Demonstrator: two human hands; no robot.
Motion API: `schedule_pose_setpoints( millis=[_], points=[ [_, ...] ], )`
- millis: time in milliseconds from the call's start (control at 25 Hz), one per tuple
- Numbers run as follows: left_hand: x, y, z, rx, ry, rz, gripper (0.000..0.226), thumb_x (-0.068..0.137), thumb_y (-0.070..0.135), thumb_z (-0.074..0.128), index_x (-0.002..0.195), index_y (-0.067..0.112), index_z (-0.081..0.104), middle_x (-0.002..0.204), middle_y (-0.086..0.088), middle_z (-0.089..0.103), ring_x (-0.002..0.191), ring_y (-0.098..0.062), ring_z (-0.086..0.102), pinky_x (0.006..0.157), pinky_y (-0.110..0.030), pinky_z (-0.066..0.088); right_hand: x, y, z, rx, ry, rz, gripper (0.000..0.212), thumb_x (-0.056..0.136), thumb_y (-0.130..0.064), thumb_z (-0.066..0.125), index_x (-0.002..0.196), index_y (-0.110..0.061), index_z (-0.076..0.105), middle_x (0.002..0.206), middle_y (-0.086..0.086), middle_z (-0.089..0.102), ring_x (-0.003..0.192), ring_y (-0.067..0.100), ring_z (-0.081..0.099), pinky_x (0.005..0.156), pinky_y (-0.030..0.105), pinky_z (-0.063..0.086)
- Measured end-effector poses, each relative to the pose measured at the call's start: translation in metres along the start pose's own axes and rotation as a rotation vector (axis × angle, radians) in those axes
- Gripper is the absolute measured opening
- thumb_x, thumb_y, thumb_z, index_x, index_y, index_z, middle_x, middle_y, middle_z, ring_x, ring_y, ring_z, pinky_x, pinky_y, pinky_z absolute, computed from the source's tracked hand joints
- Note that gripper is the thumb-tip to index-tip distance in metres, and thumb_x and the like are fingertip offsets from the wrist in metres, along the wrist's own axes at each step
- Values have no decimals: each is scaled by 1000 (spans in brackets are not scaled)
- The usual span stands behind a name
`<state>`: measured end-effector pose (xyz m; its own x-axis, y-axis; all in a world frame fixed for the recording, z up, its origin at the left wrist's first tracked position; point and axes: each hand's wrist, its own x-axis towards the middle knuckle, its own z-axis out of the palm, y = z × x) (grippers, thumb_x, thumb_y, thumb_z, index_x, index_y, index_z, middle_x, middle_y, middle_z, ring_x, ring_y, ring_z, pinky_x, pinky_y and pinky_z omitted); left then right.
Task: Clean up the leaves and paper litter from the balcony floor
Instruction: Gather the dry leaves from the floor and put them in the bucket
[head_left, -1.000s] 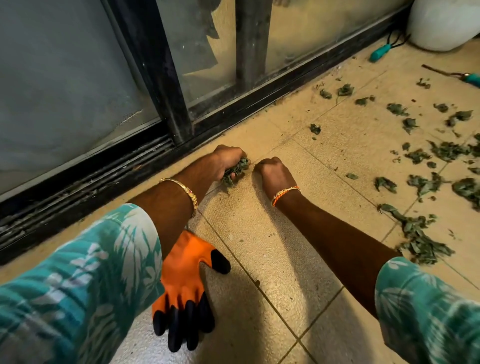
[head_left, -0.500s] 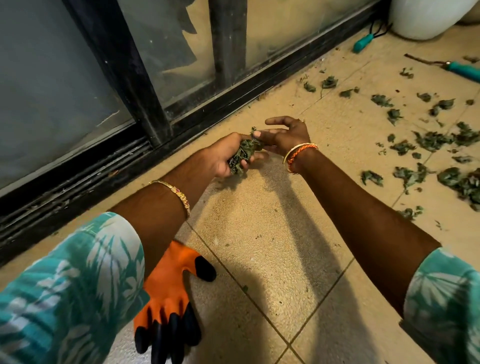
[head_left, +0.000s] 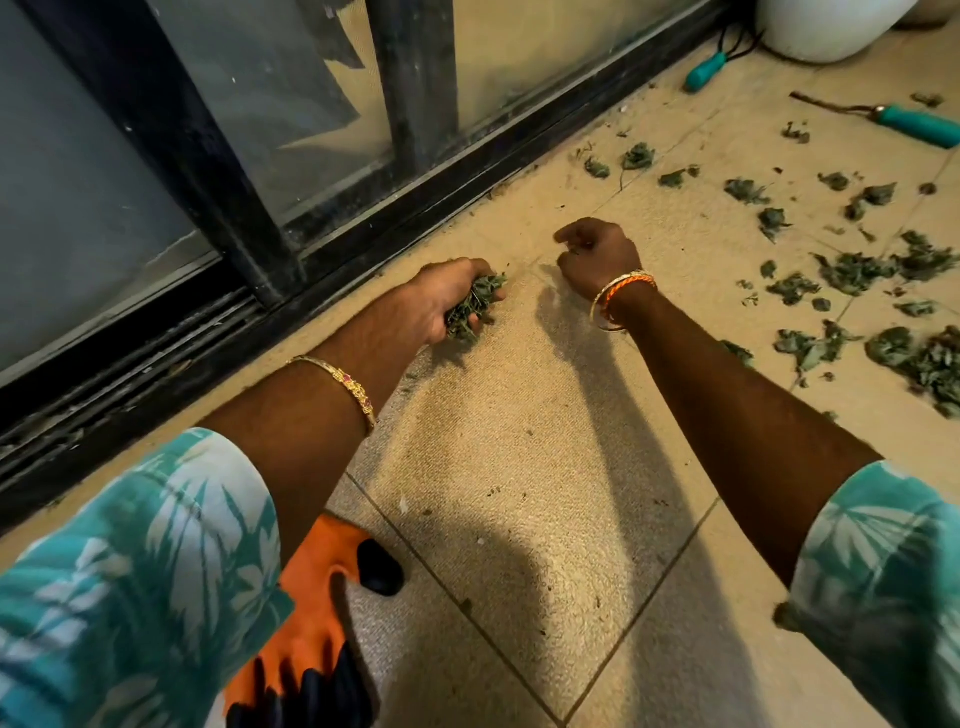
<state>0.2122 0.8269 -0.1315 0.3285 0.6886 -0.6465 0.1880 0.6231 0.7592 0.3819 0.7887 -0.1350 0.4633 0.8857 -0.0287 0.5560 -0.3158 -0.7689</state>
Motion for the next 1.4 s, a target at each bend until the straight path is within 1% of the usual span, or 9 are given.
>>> schedule_pose_setpoints(
  millis=[120, 240, 360, 560, 680, 840, 960, 1160, 1400],
  points=[
    [4, 0, -2, -21, 32, -7, 18, 98, 17, 47, 103, 4, 58, 81, -7, 69, 47, -13, 59, 31, -16, 34, 16, 21, -5, -397, -133, -38, 53, 90, -16, 53, 141, -16, 38, 149, 17, 24, 132, 37, 33, 107, 36, 32],
    [6, 2, 0, 3, 104, 14, 21, 99, 16, 46, 110, 5, 59, 83, -7, 71, 49, -14, 61, 33, -15, 35, 24, 30, 4, -566, -283, -74, 68, 89, -11, 53, 149, -19, 21, 157, 13, 0, 140, 37, 18, 114, 40, 25],
    [5, 1, 7, 29, 150, 54, 19, 95, 15, 46, 102, 4, 61, 81, -7, 68, 39, -11, 52, 33, -14, 33, 30, 33, 17, -671, -331, -227, 58, 88, -5, 51, 143, -7, 33, 154, 15, 17, 139, 35, 23, 113, 38, 26],
    [0, -4, 10, -13, 128, 61, 15, 84, 17, 44, 80, 8, 56, 68, -6, 59, 47, -14, 44, 36, -14, 29, 13, 40, 24, -749, -48, -364, 34, 86, 11, 43, 114, 5, 61, 117, 22, 56, 109, 36, 52, 89, 39, 46],
    [-7, -11, 16, 16, 90, 45, 18, 86, 21, 45, 74, 10, 54, 64, -4, 55, 43, -12, 43, 34, -16, 29, 6, 35, 12, -498, 13, -216, 25, 84, 8, 54, 102, 1, 69, 102, 16, 66, 95, 30, 63, 85, 34, 52],
    [-20, -12, 27, 53, 85, 40, 19, 89, 25, 53, 75, 12, 54, 66, -4, 53, 44, -12, 45, 34, -17, 32, 10, -1, -40, 213, -102, 206, 17, 80, 2, 66, 96, 0, 71, 72, -1, 69, 78, 14, 66, 73, 23, 56],
    [-37, -8, 35, 72, 8, 35, 27, 91, 37, 57, 78, 13, 53, 68, -3, 52, 40, -10, 45, 33, -18, 33, -11, -27, -72, 508, -200, 323, 13, 81, 6, 61, 90, 0, 70, 88, 7, 69, 89, 18, 67, 80, 31, 57],
    [-76, -5, 53, 75, -96, 83, 53, 85, 66, 51, 95, 15, 57, 70, 0, 52, 49, -8, 46, 35, -18, 36, -72, -61, -82, 420, -405, 220, 18, 83, 9, 58, 74, -5, 66, 84, 8, 66, 81, 17, 66, 68, 24, 59],
    [-91, -6, 77, 109, -134, 87, 31, 95, 45, 53, 90, 15, 56, 68, 0, 51, 50, -10, 44, 35, -16, 34, -83, -53, -105, 192, -358, 209, 22, 81, -2, 68, 92, -12, 51, 85, 8, 62, 73, 15, 62, 68, 27, 56]
  ],
)
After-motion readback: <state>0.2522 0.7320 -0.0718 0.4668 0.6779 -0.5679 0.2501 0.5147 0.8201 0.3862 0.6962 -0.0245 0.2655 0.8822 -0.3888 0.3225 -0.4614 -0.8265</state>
